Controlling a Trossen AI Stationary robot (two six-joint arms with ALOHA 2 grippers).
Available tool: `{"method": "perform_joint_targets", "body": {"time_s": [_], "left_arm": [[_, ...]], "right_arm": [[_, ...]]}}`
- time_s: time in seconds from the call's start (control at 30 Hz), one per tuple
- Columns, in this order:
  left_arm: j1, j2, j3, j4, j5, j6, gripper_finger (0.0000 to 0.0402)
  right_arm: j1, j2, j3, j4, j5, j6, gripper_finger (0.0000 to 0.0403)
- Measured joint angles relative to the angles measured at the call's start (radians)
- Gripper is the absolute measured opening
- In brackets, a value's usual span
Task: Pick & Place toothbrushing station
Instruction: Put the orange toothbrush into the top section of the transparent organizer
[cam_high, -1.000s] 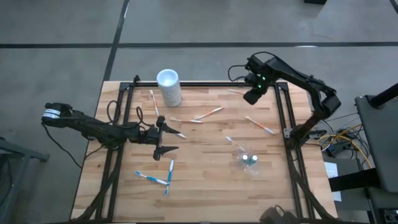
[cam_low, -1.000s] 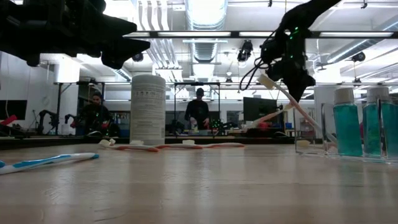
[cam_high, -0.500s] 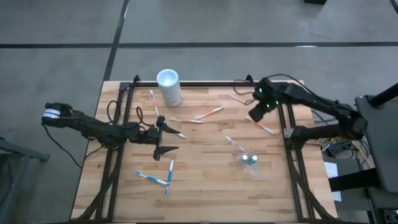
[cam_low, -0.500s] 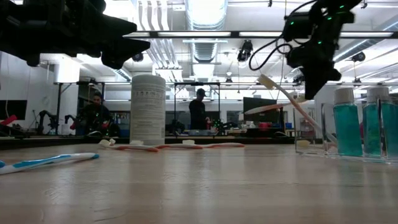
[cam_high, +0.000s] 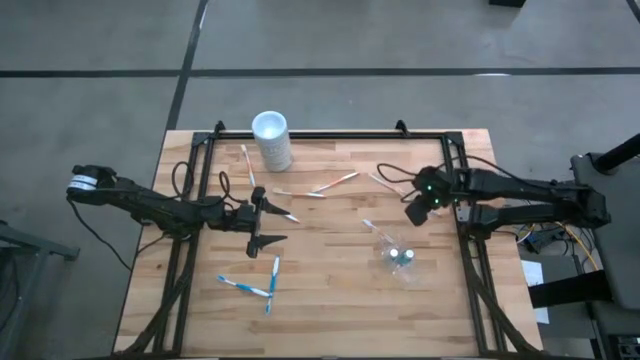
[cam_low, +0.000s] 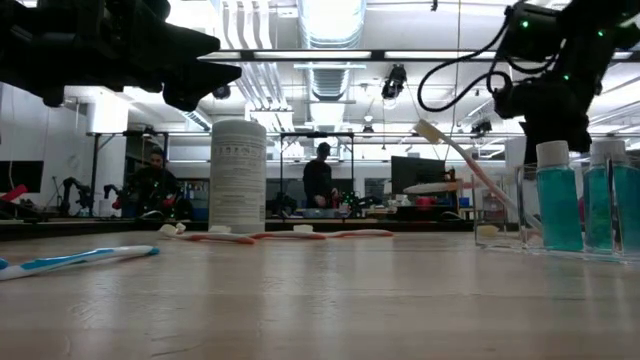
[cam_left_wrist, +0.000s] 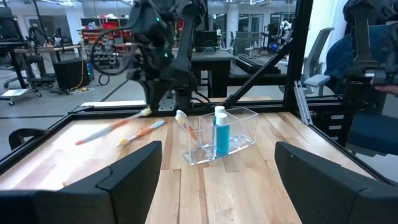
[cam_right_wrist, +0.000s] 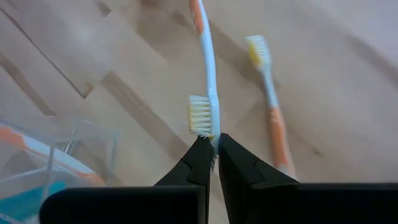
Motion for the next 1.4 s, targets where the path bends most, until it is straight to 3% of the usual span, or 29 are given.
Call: {"method": "perform_joint_targets", "body": {"time_s": [0.47, 0.8, 1.17, 1.4], "left_arm": [[0.000, 0.000, 0.000, -0.002, 0.000, 0.000, 0.0319], [0.000, 0.000, 0.000, -0.005, 0.000, 0.000, 0.0319], [0.000, 0.000, 0.000, -0.004, 0.000, 0.000, 0.0319], [0.000, 0.000, 0.000, -0.004, 0.000, 0.000, 0.0319]], "right_arm": [[0.027, 0.053, -0.263, 0.408, 0.018, 0.071, 0.0013], [0.027, 0.136, -0.356, 0.633, 0.016, 0.088, 0.0013], [0.026, 0.193, -0.325, 0.637, -0.002, 0.087, 0.0013], [0.025, 0.206, -0.278, 0.544, -0.053, 0.148, 0.0013]]}}
